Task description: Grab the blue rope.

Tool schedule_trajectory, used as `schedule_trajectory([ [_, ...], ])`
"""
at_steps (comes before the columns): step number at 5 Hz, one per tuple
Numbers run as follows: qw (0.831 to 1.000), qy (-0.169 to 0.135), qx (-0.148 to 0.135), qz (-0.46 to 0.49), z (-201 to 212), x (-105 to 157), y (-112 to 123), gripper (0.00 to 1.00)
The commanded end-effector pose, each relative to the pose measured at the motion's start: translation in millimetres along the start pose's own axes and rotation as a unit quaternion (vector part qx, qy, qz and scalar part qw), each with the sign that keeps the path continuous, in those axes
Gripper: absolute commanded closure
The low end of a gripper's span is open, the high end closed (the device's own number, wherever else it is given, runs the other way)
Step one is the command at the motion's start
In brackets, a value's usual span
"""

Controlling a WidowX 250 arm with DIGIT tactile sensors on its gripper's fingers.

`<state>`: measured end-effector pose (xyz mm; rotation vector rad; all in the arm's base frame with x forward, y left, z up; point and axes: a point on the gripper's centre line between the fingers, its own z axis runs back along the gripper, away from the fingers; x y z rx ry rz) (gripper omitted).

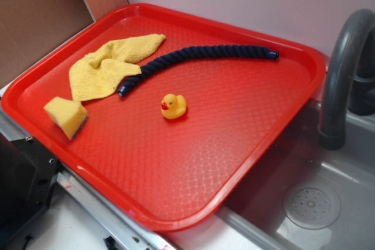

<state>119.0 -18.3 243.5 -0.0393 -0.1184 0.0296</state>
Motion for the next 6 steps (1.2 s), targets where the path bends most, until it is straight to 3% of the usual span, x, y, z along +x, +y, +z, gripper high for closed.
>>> schedule_trajectory([
  [1, 1.000, 0.000, 0.000, 0.000, 0.0, 0.0, 0.0, 0.00],
  [3, 0.999, -0.015, 0.025, -0.018, -25.7, 34.1, 9.1, 0.00],
  [5, 0.993, -0.037, 0.061, -0.089, -74.7, 91.5, 18.8, 0.00],
  [6, 0.989, -0.051, 0.050, -0.128, -107.9, 123.5, 17.7, 0.00],
])
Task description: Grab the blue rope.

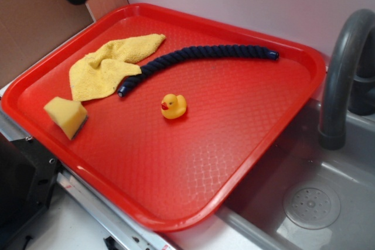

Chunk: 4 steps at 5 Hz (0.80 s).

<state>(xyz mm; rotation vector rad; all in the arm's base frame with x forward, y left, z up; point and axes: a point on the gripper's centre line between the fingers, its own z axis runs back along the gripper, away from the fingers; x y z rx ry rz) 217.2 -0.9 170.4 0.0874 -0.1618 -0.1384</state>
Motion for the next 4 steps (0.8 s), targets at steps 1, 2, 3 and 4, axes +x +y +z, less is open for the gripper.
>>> schedule_trajectory([
  [1, 0.998, -0.025, -0.019, -0.058, -60.4, 53.6, 1.2, 0.00],
  [2, 0.997, 0.006, -0.009, -0.070, -87.5, 61.9, -4.3, 0.00],
  [3, 0.996, 0.010, -0.020, -0.083, -111.7, 65.4, -7.9, 0.00],
  [4, 0.995, 0.036, -0.031, -0.093, -129.4, 65.5, -9.3, 0.00],
])
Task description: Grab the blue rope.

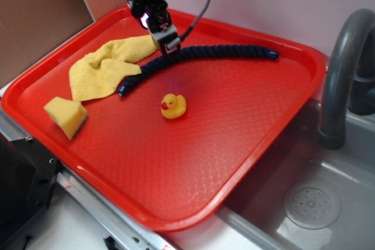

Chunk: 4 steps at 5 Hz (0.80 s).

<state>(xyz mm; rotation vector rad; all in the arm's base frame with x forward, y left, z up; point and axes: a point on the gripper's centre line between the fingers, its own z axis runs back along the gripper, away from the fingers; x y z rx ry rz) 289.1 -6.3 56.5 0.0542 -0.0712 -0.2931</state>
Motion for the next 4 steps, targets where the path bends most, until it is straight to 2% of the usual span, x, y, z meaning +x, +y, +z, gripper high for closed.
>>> schedule_trajectory([
  [1, 0.999, 0.011, -0.018, -0.029, -22.6, 16.5, -6.2, 0.00],
  [2, 0.999, 0.019, -0.037, -0.021, -31.4, 16.0, -7.8, 0.00],
  [3, 0.999, 0.031, -0.036, -0.013, -43.2, 17.7, -14.5, 1.00],
  [4, 0.996, 0.040, -0.059, -0.045, -46.1, 15.8, -17.4, 1.00],
])
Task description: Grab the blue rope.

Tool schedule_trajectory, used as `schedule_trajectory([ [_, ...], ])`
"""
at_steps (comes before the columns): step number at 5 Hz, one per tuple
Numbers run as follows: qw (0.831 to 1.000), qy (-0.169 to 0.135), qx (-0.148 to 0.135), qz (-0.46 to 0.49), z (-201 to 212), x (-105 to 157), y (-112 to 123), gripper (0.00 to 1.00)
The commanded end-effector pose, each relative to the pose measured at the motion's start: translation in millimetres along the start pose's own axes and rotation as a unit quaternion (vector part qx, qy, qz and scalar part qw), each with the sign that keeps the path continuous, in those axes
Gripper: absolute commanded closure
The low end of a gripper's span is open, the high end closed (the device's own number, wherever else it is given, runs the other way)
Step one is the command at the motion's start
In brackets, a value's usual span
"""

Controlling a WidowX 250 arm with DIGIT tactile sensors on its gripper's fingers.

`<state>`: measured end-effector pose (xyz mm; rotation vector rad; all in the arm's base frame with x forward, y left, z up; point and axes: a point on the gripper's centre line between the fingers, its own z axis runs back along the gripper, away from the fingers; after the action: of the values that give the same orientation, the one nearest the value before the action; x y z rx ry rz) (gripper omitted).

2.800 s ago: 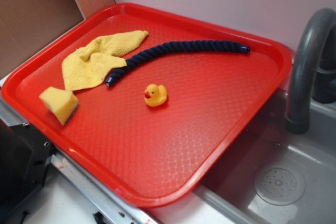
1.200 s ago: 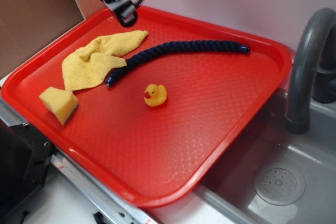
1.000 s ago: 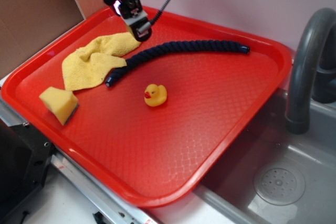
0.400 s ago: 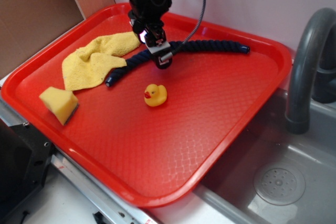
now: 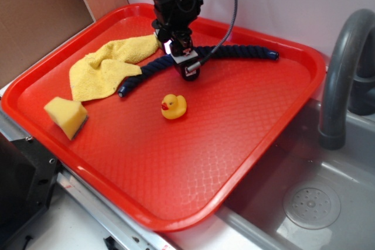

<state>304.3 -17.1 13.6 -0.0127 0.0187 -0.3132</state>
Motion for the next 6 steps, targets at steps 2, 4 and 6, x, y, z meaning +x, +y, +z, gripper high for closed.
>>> schedule_trajectory([
  [2, 0.998, 0.041, -0.010, -0.037, 11.1, -5.0, -3.7, 1.00],
  [4, 0.994, 0.045, -0.015, 0.103, 107.4, -23.9, -22.7, 1.00],
  [6, 0.990, -0.038, -0.008, 0.139, 198.7, -62.8, -67.2, 1.00],
])
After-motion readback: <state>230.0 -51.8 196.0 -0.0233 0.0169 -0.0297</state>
